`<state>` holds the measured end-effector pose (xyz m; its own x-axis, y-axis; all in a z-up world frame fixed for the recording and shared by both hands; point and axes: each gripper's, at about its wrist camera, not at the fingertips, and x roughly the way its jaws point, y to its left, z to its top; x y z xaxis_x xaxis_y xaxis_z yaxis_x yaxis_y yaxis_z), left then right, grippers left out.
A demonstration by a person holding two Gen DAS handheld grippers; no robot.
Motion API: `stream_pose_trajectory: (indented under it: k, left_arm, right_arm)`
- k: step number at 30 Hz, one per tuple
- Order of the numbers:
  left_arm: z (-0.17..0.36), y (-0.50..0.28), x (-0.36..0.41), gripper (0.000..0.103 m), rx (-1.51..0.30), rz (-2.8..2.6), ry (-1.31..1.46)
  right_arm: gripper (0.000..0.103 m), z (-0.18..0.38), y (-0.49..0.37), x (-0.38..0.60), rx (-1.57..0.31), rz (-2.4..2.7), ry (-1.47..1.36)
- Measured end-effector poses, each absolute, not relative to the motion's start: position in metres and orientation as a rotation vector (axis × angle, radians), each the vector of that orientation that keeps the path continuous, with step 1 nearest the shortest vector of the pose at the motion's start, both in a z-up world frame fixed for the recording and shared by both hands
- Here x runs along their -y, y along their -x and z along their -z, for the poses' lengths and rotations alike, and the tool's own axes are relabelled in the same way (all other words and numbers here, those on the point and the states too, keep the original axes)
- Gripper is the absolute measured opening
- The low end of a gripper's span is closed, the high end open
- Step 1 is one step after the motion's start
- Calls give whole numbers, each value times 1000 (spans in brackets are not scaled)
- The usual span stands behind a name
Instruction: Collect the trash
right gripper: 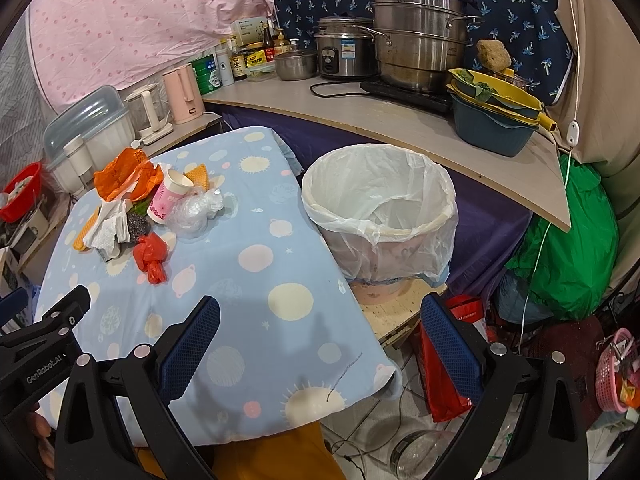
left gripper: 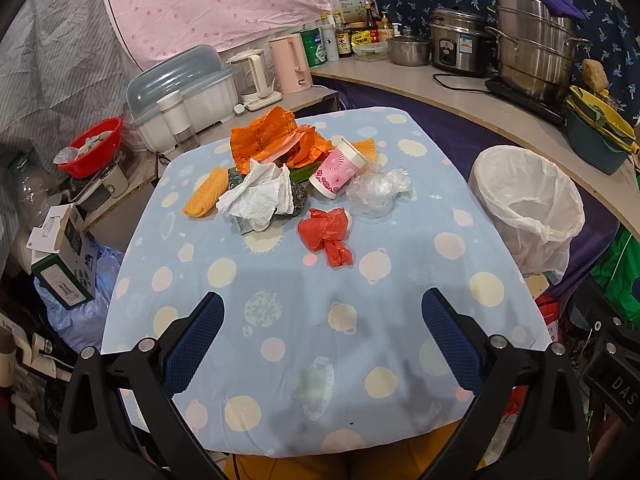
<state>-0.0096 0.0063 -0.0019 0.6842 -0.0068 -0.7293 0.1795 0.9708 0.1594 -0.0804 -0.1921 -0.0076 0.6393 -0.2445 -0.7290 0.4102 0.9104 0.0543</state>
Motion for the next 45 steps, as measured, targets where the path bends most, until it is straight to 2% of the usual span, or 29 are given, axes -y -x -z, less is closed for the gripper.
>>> stream_pose_trajectory:
  k: [14,33,39,43,45]
  left_arm:
    - [15,-35,-39,95,-879,60,-129]
    - [56,-123,-91,96,-933,-39,-54]
    - [70,-143,-97,96,-965,-46,-40]
    - [78,-151,-93,96,-981,-33,-35]
    - [80,-154,-90,96,-982,-21,-37]
  right_arm:
    - [96,20,36,186,-803,329,-221]
    - [94,76,-147,121,-798,88,-186]
    - [89,99,-187,113,-829,90,-183]
    - [76,119,-205,115,-880,107,-180]
    - [66,128,-208,119,-901,111,-193]
